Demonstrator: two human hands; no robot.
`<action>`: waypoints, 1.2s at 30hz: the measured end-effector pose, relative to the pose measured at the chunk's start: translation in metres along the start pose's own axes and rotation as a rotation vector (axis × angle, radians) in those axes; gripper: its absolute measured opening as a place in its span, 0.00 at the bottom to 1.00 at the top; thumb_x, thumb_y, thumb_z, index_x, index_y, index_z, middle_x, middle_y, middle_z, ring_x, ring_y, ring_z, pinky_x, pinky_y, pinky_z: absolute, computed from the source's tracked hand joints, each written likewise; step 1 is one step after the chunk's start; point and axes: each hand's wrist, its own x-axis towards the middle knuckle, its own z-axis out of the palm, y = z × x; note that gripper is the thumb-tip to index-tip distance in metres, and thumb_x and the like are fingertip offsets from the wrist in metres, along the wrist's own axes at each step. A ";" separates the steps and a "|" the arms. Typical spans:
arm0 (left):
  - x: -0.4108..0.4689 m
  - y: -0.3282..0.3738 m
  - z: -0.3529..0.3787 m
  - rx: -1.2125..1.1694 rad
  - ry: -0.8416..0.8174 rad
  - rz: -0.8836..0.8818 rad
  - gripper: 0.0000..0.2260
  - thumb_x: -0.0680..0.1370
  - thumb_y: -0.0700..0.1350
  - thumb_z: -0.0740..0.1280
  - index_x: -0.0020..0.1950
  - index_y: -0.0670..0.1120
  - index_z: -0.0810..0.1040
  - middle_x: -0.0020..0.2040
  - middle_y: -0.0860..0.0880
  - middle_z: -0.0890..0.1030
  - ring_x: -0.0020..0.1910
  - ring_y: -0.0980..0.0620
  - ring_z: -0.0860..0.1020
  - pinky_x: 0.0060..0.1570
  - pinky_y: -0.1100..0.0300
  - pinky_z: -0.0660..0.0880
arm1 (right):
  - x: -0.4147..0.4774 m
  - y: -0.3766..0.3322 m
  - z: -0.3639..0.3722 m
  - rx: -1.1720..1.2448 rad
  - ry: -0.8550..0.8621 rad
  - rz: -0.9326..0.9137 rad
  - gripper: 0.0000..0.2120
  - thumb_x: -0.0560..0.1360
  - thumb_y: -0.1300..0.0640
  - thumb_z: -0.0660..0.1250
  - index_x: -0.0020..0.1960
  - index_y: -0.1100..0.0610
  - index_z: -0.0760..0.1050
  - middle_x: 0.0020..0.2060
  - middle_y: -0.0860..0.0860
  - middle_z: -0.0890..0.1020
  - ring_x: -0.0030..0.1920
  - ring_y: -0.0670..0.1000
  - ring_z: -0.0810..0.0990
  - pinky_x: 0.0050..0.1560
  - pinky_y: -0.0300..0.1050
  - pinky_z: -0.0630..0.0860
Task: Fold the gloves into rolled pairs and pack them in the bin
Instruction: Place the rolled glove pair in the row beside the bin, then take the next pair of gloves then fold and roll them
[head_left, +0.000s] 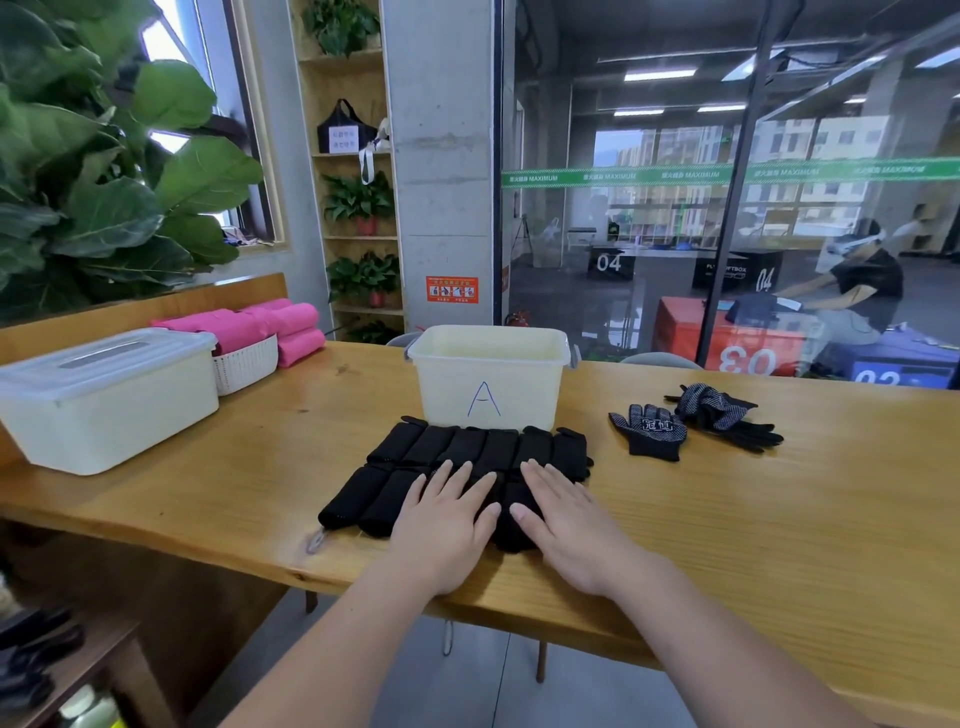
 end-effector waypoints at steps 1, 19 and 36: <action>0.001 0.001 -0.002 -0.008 0.005 0.005 0.27 0.87 0.64 0.44 0.86 0.62 0.52 0.87 0.56 0.51 0.85 0.54 0.43 0.84 0.48 0.43 | -0.003 0.004 -0.004 0.019 0.009 0.006 0.35 0.84 0.32 0.41 0.86 0.46 0.39 0.85 0.41 0.42 0.83 0.43 0.38 0.84 0.49 0.42; 0.058 0.136 0.011 -0.041 -0.037 0.244 0.27 0.88 0.62 0.47 0.86 0.54 0.58 0.87 0.53 0.54 0.86 0.53 0.46 0.84 0.49 0.44 | -0.048 0.133 -0.053 -0.034 0.061 0.229 0.52 0.70 0.23 0.31 0.87 0.50 0.47 0.85 0.45 0.48 0.85 0.47 0.44 0.84 0.53 0.47; 0.144 0.225 0.070 -0.094 -0.161 0.266 0.29 0.87 0.61 0.48 0.87 0.50 0.53 0.87 0.51 0.50 0.86 0.52 0.44 0.84 0.46 0.44 | -0.045 0.225 -0.055 -0.272 0.197 0.467 0.35 0.84 0.32 0.41 0.85 0.49 0.57 0.85 0.48 0.53 0.85 0.51 0.45 0.84 0.58 0.49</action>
